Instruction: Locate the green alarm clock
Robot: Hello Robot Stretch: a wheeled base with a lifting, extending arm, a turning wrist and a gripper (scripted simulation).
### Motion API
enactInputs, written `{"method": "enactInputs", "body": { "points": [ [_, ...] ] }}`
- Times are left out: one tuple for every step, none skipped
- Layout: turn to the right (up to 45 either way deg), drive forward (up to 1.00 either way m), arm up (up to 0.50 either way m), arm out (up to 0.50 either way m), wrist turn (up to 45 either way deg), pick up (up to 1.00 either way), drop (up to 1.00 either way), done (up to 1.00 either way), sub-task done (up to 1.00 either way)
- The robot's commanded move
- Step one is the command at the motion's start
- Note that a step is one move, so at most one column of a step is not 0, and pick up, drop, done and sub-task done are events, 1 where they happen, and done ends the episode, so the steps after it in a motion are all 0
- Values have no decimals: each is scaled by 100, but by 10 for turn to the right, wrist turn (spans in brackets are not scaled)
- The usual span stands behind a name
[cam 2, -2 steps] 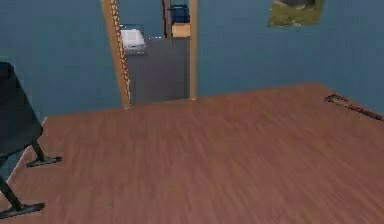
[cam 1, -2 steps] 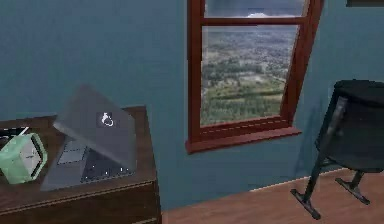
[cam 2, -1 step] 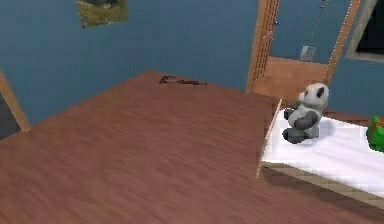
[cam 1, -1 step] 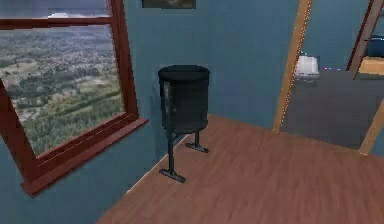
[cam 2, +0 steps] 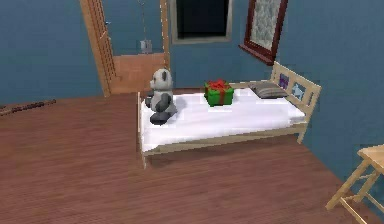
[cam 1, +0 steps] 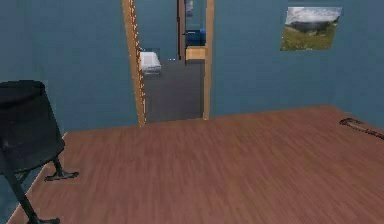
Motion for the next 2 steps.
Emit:
{"method": "enactInputs", "body": {
  "points": [
    [30, 0, 0, 0, 0, 0, 0, 0, 0],
    [0, 10, 0, 0, 0, 0, 0, 0, 0]
  ]
}}
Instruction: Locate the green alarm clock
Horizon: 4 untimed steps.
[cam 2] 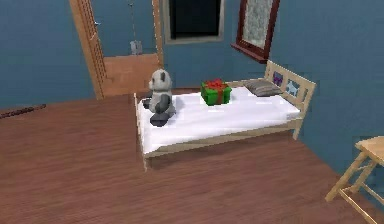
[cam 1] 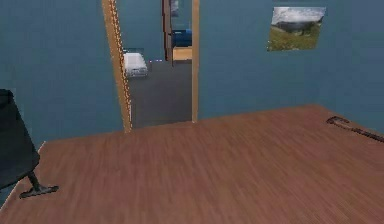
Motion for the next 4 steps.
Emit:
{"method": "enactInputs", "body": {
  "points": [
    [-450, 0, 0, 0, 0, 0, 0, 0, 0],
    [-450, 0, 0, 0, 0, 0, 0, 0, 0],
    [-450, 0, 0, 0, 0, 0, 0, 0, 0],
    [0, 0, 0, 0, 0, 0, 0, 100, 0]
  ]
}}
